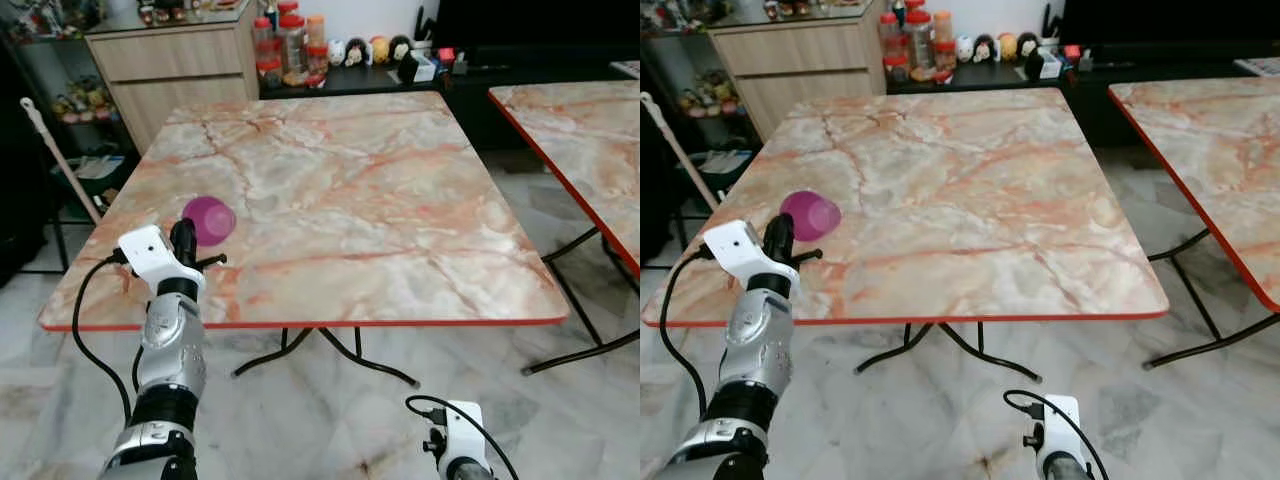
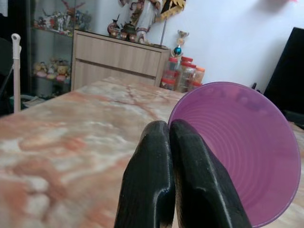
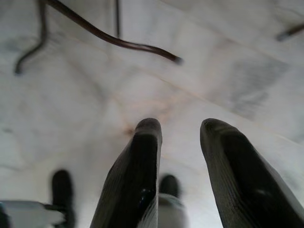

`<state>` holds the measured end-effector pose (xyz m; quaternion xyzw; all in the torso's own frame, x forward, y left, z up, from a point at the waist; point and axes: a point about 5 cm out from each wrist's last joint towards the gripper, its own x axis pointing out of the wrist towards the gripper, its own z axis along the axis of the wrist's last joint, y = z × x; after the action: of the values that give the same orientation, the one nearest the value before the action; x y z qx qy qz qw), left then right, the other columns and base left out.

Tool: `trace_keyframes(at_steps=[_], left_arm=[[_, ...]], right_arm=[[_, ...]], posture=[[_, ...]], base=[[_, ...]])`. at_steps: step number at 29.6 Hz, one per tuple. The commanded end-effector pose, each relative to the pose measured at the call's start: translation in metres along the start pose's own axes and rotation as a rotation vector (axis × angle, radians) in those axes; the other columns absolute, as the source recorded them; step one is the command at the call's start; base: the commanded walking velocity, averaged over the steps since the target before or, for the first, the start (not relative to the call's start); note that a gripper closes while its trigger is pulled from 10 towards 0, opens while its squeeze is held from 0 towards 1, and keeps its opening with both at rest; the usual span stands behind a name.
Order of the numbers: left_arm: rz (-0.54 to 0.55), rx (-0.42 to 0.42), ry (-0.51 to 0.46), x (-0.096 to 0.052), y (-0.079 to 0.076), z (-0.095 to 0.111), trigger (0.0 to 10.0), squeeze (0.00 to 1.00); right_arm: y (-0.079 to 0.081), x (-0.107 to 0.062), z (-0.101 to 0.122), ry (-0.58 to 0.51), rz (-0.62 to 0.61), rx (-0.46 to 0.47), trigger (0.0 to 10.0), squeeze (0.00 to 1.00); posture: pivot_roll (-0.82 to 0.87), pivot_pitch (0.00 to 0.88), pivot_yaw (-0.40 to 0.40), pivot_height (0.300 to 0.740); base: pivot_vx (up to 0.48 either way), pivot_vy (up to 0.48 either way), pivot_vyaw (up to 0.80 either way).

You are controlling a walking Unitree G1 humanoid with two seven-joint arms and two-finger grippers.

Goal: Setting the table

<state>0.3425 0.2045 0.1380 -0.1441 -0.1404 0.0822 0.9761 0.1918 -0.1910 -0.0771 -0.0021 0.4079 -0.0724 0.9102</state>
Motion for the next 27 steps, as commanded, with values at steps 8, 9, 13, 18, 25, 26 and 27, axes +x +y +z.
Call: trace_keyframes(at_steps=[8, 9, 13, 18, 25, 26, 27], left_arm=[[0.031, 0.023, -0.045, 0.001, 0.011, 0.011, 10.0, 0.0], [0.032, 0.024, -0.044, 0.0, 0.011, 0.01, 10.0, 0.0], [0.038, 0.028, -0.039, -0.003, 0.014, 0.009, 10.0, 0.0], [0.047, 0.049, 0.006, -0.014, 0.022, -0.001, 10.0, 0.0], [0.048, 0.049, 0.01, -0.015, 0.022, -0.001, 10.0, 0.0], [0.056, 0.053, 0.032, -0.021, 0.026, -0.007, 10.0, 0.0], [0.068, 0.059, 0.063, -0.03, 0.031, -0.015, 10.0, 0.0]], right_arm=[[0.0, 0.001, 0.005, -0.019, 0.005, -0.01, 10.0, 0.0], [0.0, 0.001, 0.004, -0.016, 0.001, 0.004, 10.0, 0.0], [-0.001, 0.001, 0.004, -0.017, 0.003, -0.006, 10.0, 0.0], [-0.002, 0.0, 0.003, -0.016, -0.002, 0.005, 10.0, 0.0], [-0.002, 0.0, 0.003, -0.016, -0.002, 0.006, 10.0, 0.0], [-0.001, 0.0, 0.002, -0.016, -0.002, 0.007, 10.0, 0.0], [-0.001, 0.0, 0.001, -0.014, -0.003, 0.008, 10.0, 0.0]], posture=[[0.02, 0.0, 0.062, 0.74], [0.02, 0.0, 0.062, 0.74], [0.02, 0.0, 0.062, 0.74], [0.02, 0.0, 0.066, 0.74], [0.02, 0.0, 0.066, 0.74], [0.03, 0.0, 0.067, 0.74], [0.03, 0.0, 0.067, 0.74]], base=[[0.0, -0.48, 0.0], [0.0, -0.48, 0.0], [0.0, -0.48, 0.0], [0.0, -0.48, 0.0], [0.0, -0.48, 0.0], [0.0, -0.48, 0.0], [0.0, -0.48, 0.0]])
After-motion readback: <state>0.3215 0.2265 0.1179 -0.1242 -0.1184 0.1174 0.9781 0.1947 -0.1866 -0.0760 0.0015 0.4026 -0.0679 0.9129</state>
